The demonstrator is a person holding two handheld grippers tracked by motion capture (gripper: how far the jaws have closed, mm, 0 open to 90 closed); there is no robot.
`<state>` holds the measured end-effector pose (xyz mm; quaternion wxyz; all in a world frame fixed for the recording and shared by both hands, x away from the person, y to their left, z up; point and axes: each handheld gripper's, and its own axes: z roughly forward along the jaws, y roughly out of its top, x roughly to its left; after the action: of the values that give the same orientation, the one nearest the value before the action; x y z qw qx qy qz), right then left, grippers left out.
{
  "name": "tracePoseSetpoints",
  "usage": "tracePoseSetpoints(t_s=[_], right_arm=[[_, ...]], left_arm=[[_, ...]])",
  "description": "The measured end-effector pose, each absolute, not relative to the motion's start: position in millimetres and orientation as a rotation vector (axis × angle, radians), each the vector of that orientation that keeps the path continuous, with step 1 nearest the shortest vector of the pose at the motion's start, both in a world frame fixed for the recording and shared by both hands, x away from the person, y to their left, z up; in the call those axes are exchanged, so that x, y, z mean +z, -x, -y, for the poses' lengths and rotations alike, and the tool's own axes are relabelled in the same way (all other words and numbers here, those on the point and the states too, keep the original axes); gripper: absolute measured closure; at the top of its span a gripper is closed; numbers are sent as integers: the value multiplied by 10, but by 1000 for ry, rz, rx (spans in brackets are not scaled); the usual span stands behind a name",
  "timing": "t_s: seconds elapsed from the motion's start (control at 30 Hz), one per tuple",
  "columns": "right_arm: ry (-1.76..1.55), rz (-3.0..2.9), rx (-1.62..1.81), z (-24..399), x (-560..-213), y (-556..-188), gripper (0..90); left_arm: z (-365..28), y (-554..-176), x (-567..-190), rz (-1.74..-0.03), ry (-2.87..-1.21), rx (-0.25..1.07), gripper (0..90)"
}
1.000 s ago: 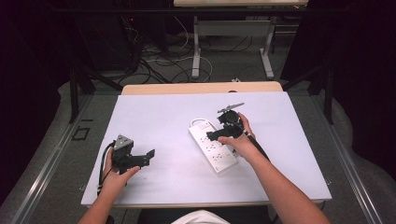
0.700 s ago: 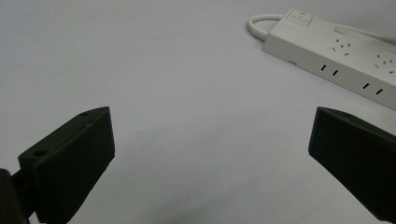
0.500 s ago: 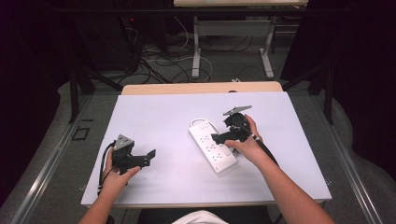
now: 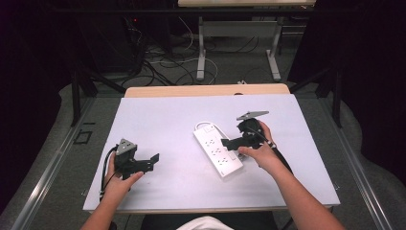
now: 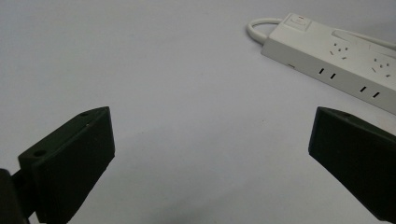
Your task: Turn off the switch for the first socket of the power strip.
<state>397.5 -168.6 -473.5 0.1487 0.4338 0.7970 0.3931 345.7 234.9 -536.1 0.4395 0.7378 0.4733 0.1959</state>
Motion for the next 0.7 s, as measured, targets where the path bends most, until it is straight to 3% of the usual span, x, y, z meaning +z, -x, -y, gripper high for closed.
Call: tracePoseSetpoints(t_s=[0.7], right_arm=[[-1302, -2192, 1129, 2188, -4817, -3753, 5]], left_arm=[[-2380, -3445, -5350, -1181, -1826, 498, 4]])
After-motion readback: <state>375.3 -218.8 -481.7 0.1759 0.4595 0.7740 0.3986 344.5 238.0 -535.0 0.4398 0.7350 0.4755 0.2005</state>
